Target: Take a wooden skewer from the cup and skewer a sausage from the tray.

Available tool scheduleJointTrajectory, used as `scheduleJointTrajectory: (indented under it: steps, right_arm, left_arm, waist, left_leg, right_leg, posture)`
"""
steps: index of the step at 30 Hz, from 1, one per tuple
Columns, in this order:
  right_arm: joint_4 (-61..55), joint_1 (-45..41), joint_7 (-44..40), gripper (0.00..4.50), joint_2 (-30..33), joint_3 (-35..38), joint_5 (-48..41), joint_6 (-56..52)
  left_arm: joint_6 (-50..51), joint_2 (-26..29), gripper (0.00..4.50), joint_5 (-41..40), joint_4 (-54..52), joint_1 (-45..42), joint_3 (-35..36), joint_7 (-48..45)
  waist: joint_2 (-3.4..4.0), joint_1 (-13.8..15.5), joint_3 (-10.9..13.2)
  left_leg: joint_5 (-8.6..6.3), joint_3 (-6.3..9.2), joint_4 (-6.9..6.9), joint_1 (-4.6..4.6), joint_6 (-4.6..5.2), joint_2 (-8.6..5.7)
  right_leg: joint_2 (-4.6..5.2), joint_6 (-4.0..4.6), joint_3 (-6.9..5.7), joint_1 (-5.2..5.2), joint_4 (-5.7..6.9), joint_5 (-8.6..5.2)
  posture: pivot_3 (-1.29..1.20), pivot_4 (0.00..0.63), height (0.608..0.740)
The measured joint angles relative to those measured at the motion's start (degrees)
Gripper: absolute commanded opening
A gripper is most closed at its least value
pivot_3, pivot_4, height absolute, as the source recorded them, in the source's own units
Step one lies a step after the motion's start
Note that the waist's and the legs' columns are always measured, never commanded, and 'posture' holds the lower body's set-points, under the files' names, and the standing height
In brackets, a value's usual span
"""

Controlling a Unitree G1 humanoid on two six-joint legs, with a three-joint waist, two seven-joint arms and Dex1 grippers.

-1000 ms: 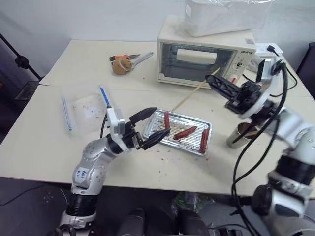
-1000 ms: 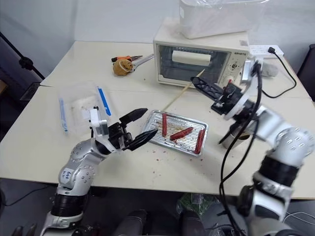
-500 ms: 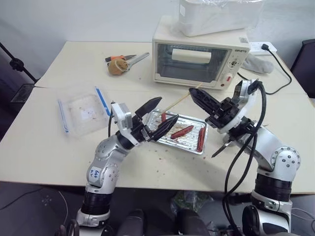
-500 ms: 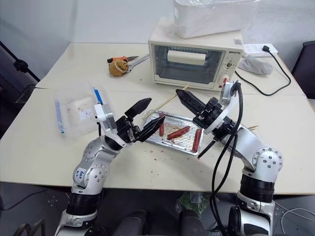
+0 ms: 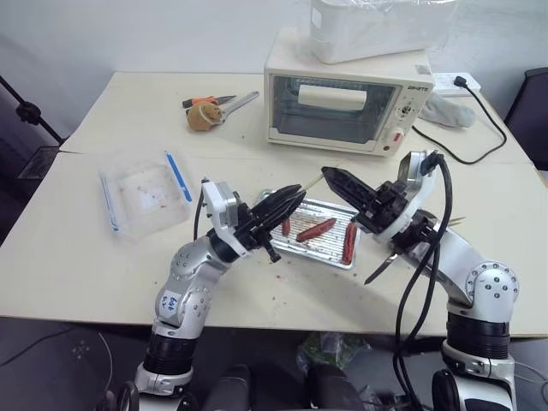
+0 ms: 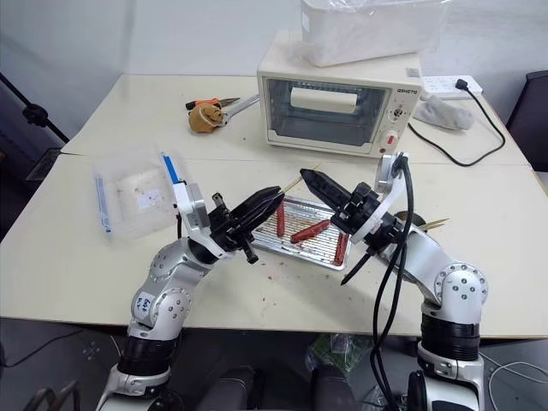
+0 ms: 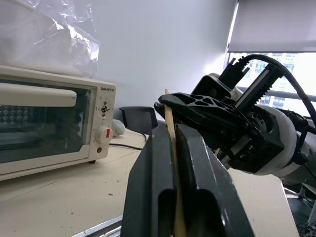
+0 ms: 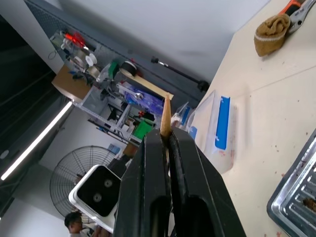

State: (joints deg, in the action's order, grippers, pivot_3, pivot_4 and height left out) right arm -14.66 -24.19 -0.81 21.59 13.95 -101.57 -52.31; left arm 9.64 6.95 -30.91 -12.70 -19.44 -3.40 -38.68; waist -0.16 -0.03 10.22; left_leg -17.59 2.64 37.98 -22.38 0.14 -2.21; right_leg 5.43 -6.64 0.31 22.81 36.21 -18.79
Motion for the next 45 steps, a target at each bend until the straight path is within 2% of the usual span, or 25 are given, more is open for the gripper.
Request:
scheduleJointTrajectory:
  steps: [3, 4, 6, 10, 11, 15, 18, 20, 25, 30, 32, 38, 41, 45]
  right_arm:
    - [-0.6, 1.2, -1.3, 0.00, 1.2, -0.1, 0.4, 0.0]
    - [-0.7, 1.7, -2.0, 0.39, 1.5, -0.1, 0.6, 0.1]
    - [-1.0, 2.7, -3.7, 0.71, 2.5, -0.3, 1.4, 0.1]
    - [-3.7, 3.7, -9.3, 2.05, 5.8, -0.2, 8.5, 1.0]
    - [-5.5, 5.0, -11.5, 2.48, 7.7, 0.2, 10.8, 1.3]
    - [-10.9, 13.9, -20.8, 3.75, 16.4, 1.3, 17.0, 0.3]
    - [-14.9, 23.3, -27.2, 3.75, 23.0, 2.5, 22.5, -0.7]
    - [-17.5, 30.1, -29.5, 3.75, 24.4, 2.7, 28.7, 0.7]
    - [-19.3, 40.3, -32.5, 3.75, 20.4, 2.6, 44.5, 12.0]
    - [-18.0, 38.7, -34.4, 3.75, 16.4, 0.0, 55.6, 21.0]
    - [-16.7, 36.0, -33.8, 3.14, 15.0, -1.4, 58.2, 22.5]
    - [-11.8, 29.8, -30.0, 1.01, 15.1, -6.9, 74.9, 29.0]
    - [-9.8, 28.2, -28.8, 0.09, 15.2, -9.6, 82.2, 32.4]
    - [-7.2, 26.3, -28.4, 0.04, 14.6, -12.4, 87.7, 34.6]
  left_arm:
    - [0.1, 0.3, 0.05, 0.0, 0.0, 0.2, -0.4, -0.4]
    - [0.3, 0.6, 0.00, 0.0, 0.0, 0.2, -0.6, -0.4]
    - [0.3, 0.6, 0.00, 0.0, 0.0, 0.1, -0.4, 0.0]
    - [0.2, 2.7, 0.00, 0.0, 0.0, -0.6, 2.4, 0.5]
    - [0.2, 3.5, 0.00, 0.0, 0.0, -0.6, 3.0, 0.4]
    - [0.6, 8.2, 0.00, -0.6, 0.3, -0.4, 7.2, -0.4]
    - [1.7, 12.5, 0.00, -1.2, 0.4, 0.9, 10.1, -2.1]
    - [3.5, 15.7, 0.00, -2.4, 0.4, 2.5, 11.8, -3.4]
    - [7.9, 24.2, 0.00, -4.9, -0.1, 7.2, 14.5, -9.0]
    - [9.9, 26.3, 0.00, -5.3, 1.1, 10.1, 15.3, -12.2]
    - [9.9, 26.3, 0.00, -5.3, 1.6, 10.2, 15.3, -12.4]
    - [9.8, 25.2, 0.00, -5.1, 1.6, 11.3, 15.1, -12.1]
    - [9.5, 24.3, 0.00, -4.9, 1.4, 11.5, 14.7, -11.5]
    - [8.9, 22.7, 0.00, -4.6, 0.5, 12.2, 14.3, -10.0]
  waist:
    - [0.00, 0.0, 0.0]
    - [0.00, 0.0, 0.0]
    - [0.00, 0.0, 0.0]
    - [0.00, 0.0, 0.0]
    - [0.00, 0.1, 0.0]
    - [-0.01, 0.5, 0.0]
    - [-0.02, 1.2, 0.0]
    - [-0.04, 1.3, 0.0]
    - [-0.06, 1.3, 0.0]
    - [-0.06, 1.3, 0.0]
    - [-0.06, 1.3, 0.0]
    - [-0.06, 1.3, 0.0]
    - [-0.06, 1.3, 0.0]
    - [-0.06, 1.3, 0.0]
  left_leg:
    - [0.00, 0.00, 0.00, -0.01, 0.01, 0.00]
    - [0.00, 0.00, -0.01, -0.01, 0.01, 0.01]
    - [0.00, 0.00, -0.02, -0.01, 0.01, 0.01]
    - [0.00, 0.00, -0.04, 0.00, 0.01, 0.02]
    - [0.00, 0.01, -0.08, 0.00, 0.01, 0.02]
    - [-0.02, 0.00, -0.14, -0.02, 0.04, 0.00]
    - [-0.04, -0.02, -0.12, 0.02, 0.07, 0.00]
    - [-0.04, -0.03, -0.13, 0.05, 0.07, 0.03]
    - [-0.04, -0.03, -0.16, 0.20, 0.05, 0.03]
    - [-0.04, 0.04, -0.19, 0.22, 0.02, 0.03]
    - [-0.04, 0.04, -0.21, 0.22, 0.01, 0.01]
    - [0.00, 0.02, -0.46, 0.21, -0.08, 0.00]
    - [0.04, 0.00, -0.51, 0.21, -0.13, -0.01]
    - [0.07, -0.01, -0.49, 0.23, -0.14, -0.02]
  right_leg:
    - [0.00, 0.00, 0.01, -0.01, -0.14, 0.00]
    - [0.00, 0.00, 0.01, -0.01, -0.14, 0.00]
    - [0.00, 0.00, 0.01, -0.01, -0.16, 0.00]
    - [-0.01, 0.00, 0.00, -0.01, -0.17, 0.00]
    - [-0.01, 0.00, -0.01, -0.01, -0.21, 0.00]
    - [0.01, 0.00, -0.01, -0.02, -0.29, 0.00]
    - [0.02, -0.01, 0.00, -0.07, -0.35, 0.00]
    - [0.00, -0.01, 0.02, -0.09, -0.32, 0.00]
    - [0.01, -0.01, 0.05, -0.19, -0.31, 0.00]
    - [0.06, 0.00, 0.02, -0.22, -0.32, 0.01]
    - [0.09, 0.00, 0.03, -0.21, -0.32, 0.01]
    - [0.08, 0.00, 0.02, -0.11, -0.43, 0.00]
    - [0.07, 0.00, 0.02, -0.07, -0.41, 0.00]
    - [0.06, 0.00, 0.03, -0.08, -0.34, 0.00]
  posture:
    - [0.00, 0.150, 0.740]
    - [0.00, 0.150, 0.740]
    - [0.00, 0.150, 0.740]
    - [0.00, 0.150, 0.740]
    - [0.00, 0.150, 0.740]
    - [0.00, 0.150, 0.740]
    - [0.00, 0.150, 0.740]
    - [0.00, 0.150, 0.740]
    - [0.00, 0.150, 0.740]
    - [0.00, 0.150, 0.740]
    - [0.00, 0.150, 0.740]
    - [0.00, 0.150, 0.740]
    - [0.00, 0.150, 0.740]
    - [0.00, 0.150, 0.740]
